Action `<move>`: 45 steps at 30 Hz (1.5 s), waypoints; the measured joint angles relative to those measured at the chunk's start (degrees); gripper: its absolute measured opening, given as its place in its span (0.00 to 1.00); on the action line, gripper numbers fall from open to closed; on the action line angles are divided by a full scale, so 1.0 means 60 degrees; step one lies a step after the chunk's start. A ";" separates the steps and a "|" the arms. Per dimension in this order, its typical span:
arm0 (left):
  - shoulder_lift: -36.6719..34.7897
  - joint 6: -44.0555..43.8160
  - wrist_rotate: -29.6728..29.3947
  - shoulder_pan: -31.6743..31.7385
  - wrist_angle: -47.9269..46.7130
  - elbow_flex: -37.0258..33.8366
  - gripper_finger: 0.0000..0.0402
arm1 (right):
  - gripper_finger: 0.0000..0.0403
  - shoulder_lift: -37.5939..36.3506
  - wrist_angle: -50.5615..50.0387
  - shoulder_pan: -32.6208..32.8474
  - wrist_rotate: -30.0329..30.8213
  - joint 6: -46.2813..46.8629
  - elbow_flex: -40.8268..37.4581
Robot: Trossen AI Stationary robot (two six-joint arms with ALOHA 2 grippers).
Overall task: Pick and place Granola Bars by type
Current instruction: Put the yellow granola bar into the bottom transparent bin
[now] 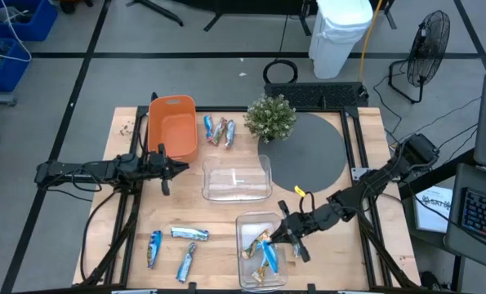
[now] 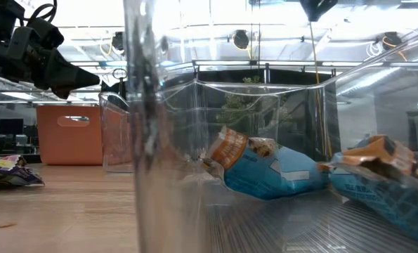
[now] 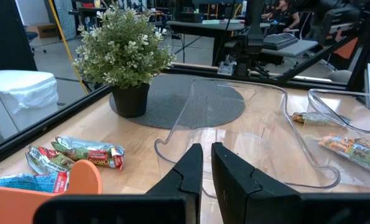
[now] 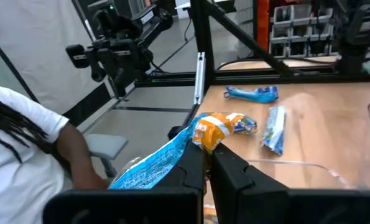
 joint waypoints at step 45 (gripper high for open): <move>0.0000 0.0001 0.0000 0.0000 0.0000 0.0000 0.09 | 0.00 0.0095 -0.1308 -0.0061 0.0084 -0.1152 0.0725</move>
